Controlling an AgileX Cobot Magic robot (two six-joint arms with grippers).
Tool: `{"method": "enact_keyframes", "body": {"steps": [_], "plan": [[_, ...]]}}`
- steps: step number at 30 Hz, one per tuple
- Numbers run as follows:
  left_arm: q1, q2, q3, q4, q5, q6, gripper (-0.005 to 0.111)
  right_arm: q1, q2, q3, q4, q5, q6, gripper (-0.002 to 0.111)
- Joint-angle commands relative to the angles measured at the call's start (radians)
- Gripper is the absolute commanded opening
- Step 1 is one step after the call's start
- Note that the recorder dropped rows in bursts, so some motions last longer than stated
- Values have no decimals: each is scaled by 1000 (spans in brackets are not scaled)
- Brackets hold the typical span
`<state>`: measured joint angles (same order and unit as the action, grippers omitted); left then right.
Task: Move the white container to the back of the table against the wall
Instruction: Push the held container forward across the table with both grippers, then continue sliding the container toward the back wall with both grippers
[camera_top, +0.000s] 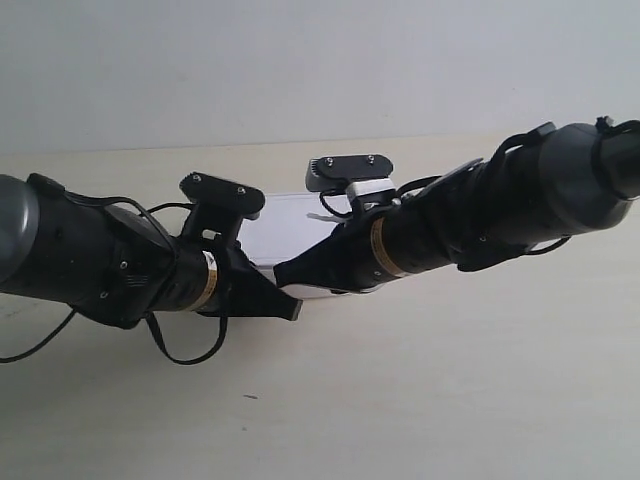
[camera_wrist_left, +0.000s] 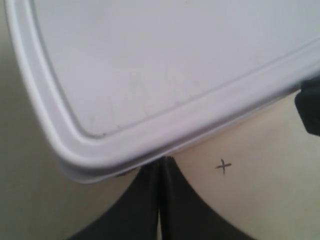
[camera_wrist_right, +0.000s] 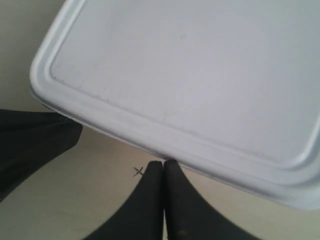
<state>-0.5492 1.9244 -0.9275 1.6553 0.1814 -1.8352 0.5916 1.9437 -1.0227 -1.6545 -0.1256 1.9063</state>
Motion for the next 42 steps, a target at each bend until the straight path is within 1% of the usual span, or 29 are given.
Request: {"method": "enact_keyframes", "body": {"steps": [1,11,20,30,36,42], "plan": [[15,40,-30,9,-7,1,0,2,27,-24,-7,30,6,0],[36,77,-85,17,-2,3,0,-2,65,-67,-7,78,4,0],[78,77,-90,32,-7,3,0,-57,93,-92,-7,73,4,0],[88,127,-147,36,-38,3,0,-60,95,-131,-26,59,4,0],[91,163,-165,36,-10,3,0,-67,125,-157,-26,83,4,0],[118,170,-190,43,-2,5,0,-82,191,-199,-28,104,-15,0]]}}
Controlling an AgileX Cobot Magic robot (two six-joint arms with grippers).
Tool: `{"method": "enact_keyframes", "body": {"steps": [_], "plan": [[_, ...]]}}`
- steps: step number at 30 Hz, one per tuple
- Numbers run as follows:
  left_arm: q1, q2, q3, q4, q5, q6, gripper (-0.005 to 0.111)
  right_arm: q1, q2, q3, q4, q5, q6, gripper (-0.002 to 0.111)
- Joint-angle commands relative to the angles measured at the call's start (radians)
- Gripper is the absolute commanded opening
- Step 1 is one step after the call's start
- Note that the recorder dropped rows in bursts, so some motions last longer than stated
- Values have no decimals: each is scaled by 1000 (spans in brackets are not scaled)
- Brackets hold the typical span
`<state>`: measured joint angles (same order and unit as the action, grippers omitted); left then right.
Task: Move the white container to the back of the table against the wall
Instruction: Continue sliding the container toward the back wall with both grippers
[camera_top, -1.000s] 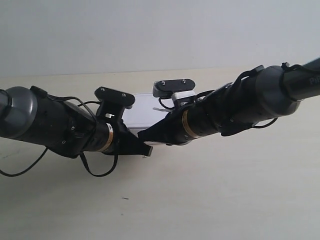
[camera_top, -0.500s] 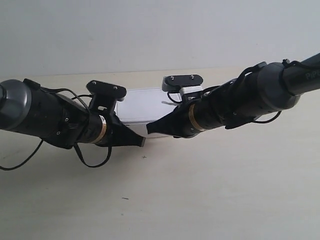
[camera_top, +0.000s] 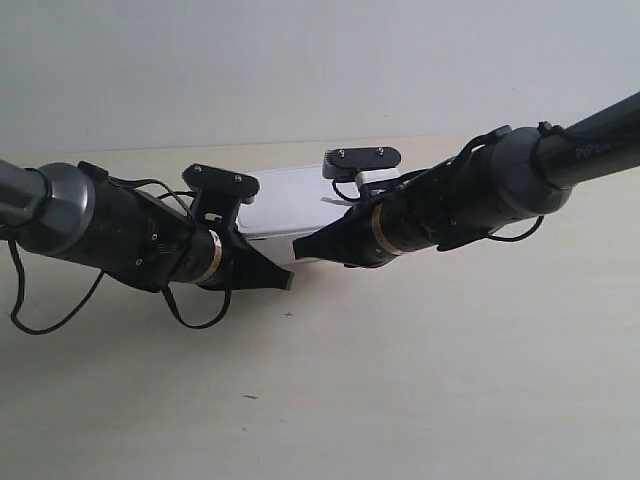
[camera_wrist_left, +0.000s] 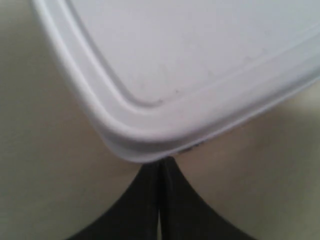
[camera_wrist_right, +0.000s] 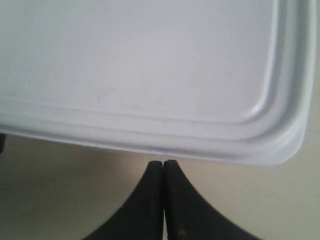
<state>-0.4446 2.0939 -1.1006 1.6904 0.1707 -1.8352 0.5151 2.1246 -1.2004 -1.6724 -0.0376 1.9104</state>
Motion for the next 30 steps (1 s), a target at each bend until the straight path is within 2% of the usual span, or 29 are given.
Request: {"method": "enact_keyframes", "body": {"steps": [1,10,17,23,30], "plan": [[16,0,-26,8,3,5,0,-5,12,-36,-10,10,-26,0],[22,64,-124,34,14,8,0,-21,52,-101,-39,10,-24,0],[58,78,-151,34,3,8,0,-75,53,-114,-44,-24,-27,0],[84,82,-170,34,-29,8,0,-78,75,-165,-57,-66,-27,0],[86,82,-184,45,-33,8,0,-80,124,-206,-72,-66,-25,0]]}}
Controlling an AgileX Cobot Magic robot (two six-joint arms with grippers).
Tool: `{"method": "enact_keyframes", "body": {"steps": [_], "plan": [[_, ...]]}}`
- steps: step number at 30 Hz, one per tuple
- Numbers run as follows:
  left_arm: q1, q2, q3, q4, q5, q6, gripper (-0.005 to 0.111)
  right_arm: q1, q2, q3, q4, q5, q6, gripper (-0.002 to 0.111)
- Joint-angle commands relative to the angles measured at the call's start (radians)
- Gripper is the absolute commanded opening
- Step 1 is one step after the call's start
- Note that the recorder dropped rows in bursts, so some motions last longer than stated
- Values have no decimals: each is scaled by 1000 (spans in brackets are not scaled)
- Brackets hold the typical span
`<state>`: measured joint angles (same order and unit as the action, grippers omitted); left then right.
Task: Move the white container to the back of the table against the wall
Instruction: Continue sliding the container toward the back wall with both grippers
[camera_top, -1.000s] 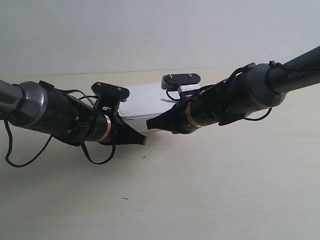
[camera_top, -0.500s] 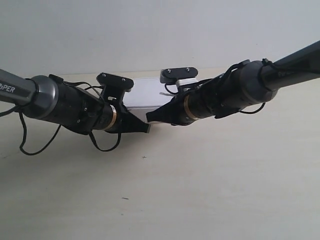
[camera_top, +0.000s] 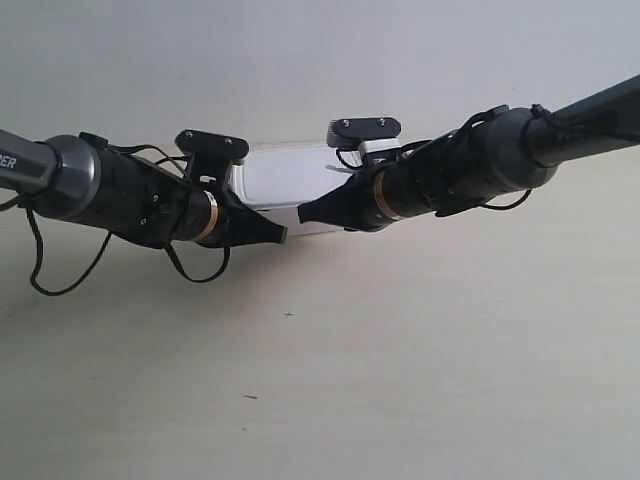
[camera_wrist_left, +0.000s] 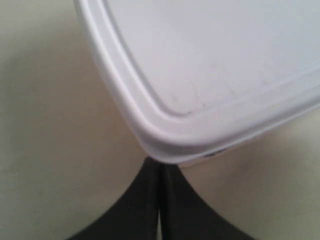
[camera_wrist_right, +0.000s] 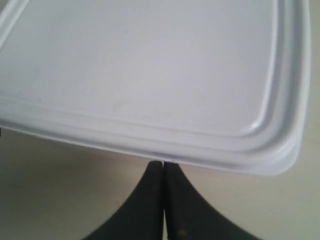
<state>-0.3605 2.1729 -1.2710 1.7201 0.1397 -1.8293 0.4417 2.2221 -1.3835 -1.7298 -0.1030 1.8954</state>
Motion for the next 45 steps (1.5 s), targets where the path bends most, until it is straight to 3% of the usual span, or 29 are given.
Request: {"method": "enact_keyframes", "body": {"steps": [1,45], "plan": [[2,3,-14,21,-2,2,0,-6,34,-27,-15,-1,-10,0],[26,124,-183,24,-28,16,0,-43,129,-164,-15,-24,-63,0]]}}
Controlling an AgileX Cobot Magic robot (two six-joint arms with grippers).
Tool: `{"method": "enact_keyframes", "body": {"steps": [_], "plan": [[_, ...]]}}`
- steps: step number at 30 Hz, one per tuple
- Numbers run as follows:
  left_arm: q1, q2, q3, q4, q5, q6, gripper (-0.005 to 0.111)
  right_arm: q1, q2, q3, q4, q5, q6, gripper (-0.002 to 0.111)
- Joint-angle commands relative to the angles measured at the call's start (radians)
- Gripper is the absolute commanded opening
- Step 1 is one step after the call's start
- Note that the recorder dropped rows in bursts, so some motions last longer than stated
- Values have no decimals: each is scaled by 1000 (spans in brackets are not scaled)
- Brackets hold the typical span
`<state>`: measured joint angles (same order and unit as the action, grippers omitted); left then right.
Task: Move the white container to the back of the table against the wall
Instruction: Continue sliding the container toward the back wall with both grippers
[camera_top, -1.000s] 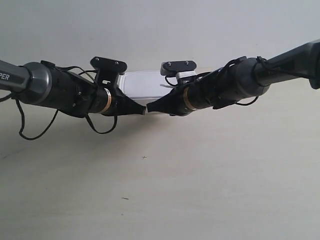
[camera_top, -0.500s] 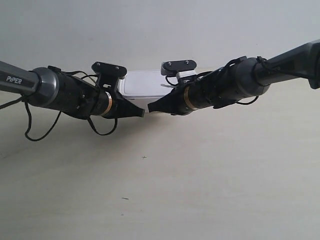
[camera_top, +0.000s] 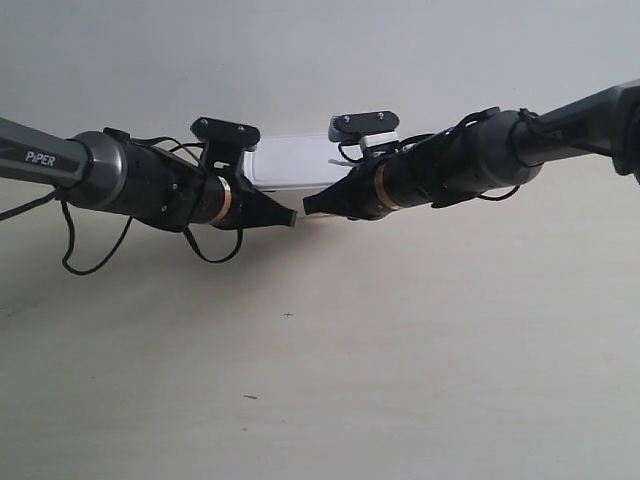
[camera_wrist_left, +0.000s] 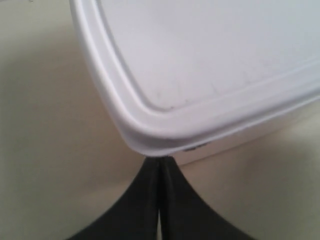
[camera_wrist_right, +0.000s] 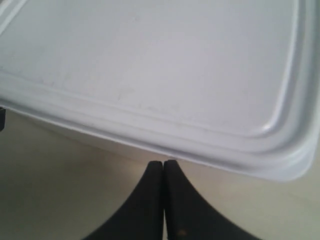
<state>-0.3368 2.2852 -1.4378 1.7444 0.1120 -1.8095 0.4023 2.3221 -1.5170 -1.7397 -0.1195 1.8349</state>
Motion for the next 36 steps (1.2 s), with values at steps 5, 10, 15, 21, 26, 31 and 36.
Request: {"method": "enact_keyframes", "body": {"steps": [5,10,15,21,26,31,36], "plan": [[10,19,-47,0,2,0,0,-3,55,-71,-5,-3,-2,0],[25,38,-66,0,-2,0,0,-3,68,-99,-5,-6,-2,0],[39,49,-79,0,0,5,0,-3,69,-119,-5,-4,-12,0],[38,51,-101,0,-5,23,0,-3,92,-151,-5,-4,-13,0],[38,65,-135,0,-14,23,0,-3,101,-165,-5,-4,-18,0],[38,88,-162,0,-14,23,0,-3,101,-165,-5,18,-46,0],[38,119,-203,0,-14,23,0,-3,101,-165,-5,18,-60,0]]}}
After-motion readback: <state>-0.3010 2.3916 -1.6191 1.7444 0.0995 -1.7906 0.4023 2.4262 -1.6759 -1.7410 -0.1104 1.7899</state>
